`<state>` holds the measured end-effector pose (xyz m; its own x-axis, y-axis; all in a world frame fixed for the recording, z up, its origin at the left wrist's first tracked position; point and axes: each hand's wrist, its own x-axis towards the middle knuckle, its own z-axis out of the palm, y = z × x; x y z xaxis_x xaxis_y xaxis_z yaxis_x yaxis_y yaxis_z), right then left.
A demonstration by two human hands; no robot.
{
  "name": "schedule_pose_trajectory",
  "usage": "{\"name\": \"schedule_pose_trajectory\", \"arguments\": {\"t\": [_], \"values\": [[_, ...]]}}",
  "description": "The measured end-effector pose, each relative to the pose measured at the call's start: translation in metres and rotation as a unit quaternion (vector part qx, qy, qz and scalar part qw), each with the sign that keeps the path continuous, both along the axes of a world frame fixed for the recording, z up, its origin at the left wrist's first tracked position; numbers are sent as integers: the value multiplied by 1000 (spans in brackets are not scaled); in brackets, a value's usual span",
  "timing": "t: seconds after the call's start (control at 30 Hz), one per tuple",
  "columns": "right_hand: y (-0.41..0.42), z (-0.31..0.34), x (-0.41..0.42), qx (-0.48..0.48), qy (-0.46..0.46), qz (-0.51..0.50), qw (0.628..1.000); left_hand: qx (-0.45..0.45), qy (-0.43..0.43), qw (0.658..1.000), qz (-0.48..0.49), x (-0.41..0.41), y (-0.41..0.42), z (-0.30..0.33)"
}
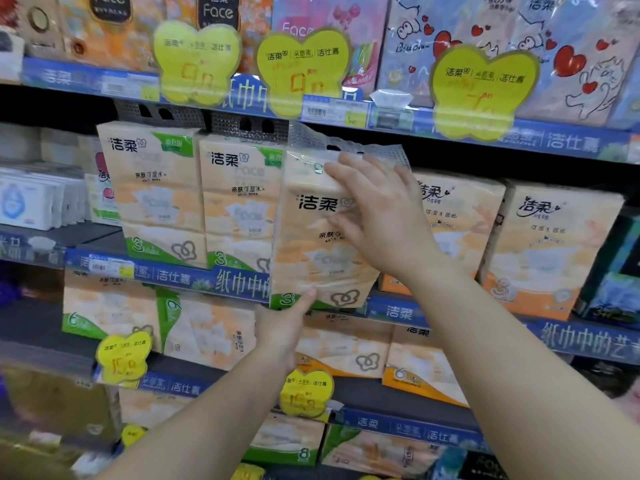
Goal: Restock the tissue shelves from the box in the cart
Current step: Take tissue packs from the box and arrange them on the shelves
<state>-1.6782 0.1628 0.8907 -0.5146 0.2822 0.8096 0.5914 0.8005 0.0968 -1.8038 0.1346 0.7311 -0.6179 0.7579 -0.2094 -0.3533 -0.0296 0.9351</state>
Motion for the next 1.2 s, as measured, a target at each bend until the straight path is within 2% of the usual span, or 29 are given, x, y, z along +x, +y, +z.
{"name": "schedule_pose_trajectory", "arguments": {"t": [0.07, 0.13, 0.2, 0.3, 0.33, 0.4, 0.47, 0.53, 0.57, 0.73, 0.9, 1.07, 1.2], "values": [[0, -2, 3, -3, 3, 3, 1000, 1, 135, 985, 104, -8, -9, 2], [0, -3, 4, 2, 7, 4, 1000, 45, 275, 953, 122, -15, -13, 9], [1, -8, 2, 22, 23, -14, 999, 121, 322, 936, 75, -18, -11, 22], [6, -16, 4, 43, 101, -51, 993, 141, 371, 917, 38, -22, -6, 33], [9, -20, 7, 20, 141, -56, 988, 139, 380, 914, 36, -25, -3, 33], [9, -27, 15, -111, 240, -14, 964, 129, 383, 914, 40, -29, 0, 31], [13, -40, 20, -278, 302, 71, 909, 118, 387, 914, 43, -33, 1, 28], [15, -61, 23, -392, 258, 89, 878, 120, 393, 911, 40, -32, -1, 27], [16, -72, 24, -407, 243, 79, 877, 126, 398, 908, 35, -30, -3, 26], [14, -96, 36, -353, 326, 87, 872, 147, 415, 898, 16, -20, 1, 30], [27, -94, 35, -372, 301, 45, 877, 143, 462, 875, -9, -21, 12, 37], [30, -88, 33, -346, 314, 28, 884, 152, 439, 886, -17, -19, 20, 41], [37, -89, 29, -327, 333, 34, 884, 131, 459, 878, -44, -27, 32, 56]]}}
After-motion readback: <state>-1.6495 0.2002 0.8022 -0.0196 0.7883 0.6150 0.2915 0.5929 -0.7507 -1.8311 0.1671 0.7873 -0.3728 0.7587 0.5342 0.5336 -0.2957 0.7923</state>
